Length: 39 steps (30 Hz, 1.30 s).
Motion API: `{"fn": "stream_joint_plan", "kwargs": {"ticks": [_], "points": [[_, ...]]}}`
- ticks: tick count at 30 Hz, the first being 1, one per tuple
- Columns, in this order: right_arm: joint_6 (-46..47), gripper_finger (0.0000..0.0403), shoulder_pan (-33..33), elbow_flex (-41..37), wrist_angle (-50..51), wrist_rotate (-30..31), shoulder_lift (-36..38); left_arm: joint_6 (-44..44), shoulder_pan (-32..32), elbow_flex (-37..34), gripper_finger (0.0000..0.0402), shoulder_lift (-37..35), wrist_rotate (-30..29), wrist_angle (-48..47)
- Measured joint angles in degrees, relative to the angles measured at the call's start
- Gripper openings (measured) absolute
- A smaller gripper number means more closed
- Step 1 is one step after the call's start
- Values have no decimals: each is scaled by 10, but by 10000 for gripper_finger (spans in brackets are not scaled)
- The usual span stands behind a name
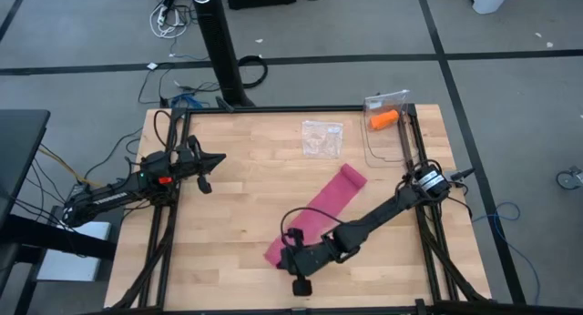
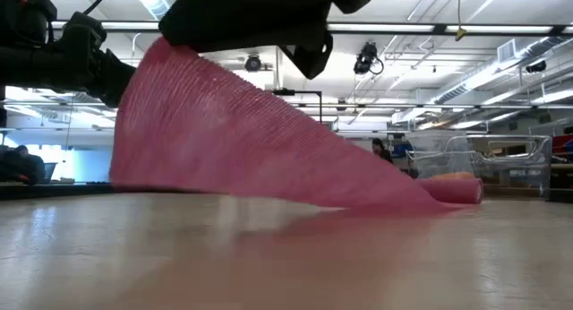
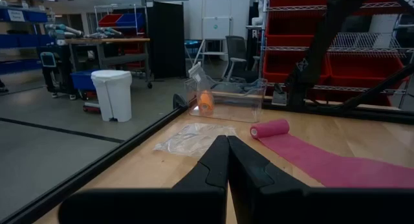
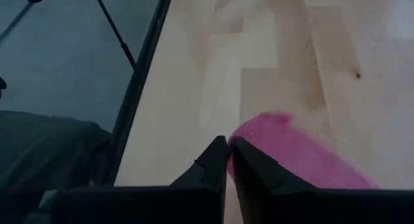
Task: Roll bandage
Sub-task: Roll the pink bandage
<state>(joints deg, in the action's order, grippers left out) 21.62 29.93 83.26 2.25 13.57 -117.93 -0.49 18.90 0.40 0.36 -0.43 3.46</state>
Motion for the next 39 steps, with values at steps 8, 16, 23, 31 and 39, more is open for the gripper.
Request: {"fn": "stream_joint_plan", "kwargs": {"ticks": [8,16,23,31,39], "points": [[28,133,19,0,-6,1,0,0,0,0,12,0,0,0],[80,184,37,0,108,85,24,0,0,0,12,0,0,0],[262,116,52,0,504,246,94,0,0,0,12,0,0,0],[508,58,51,-159,677,283,216,0,0,0,12,0,0,0],[707,62,52,-399,551,368,377,57,0,0,12,0,-16,16]]}}
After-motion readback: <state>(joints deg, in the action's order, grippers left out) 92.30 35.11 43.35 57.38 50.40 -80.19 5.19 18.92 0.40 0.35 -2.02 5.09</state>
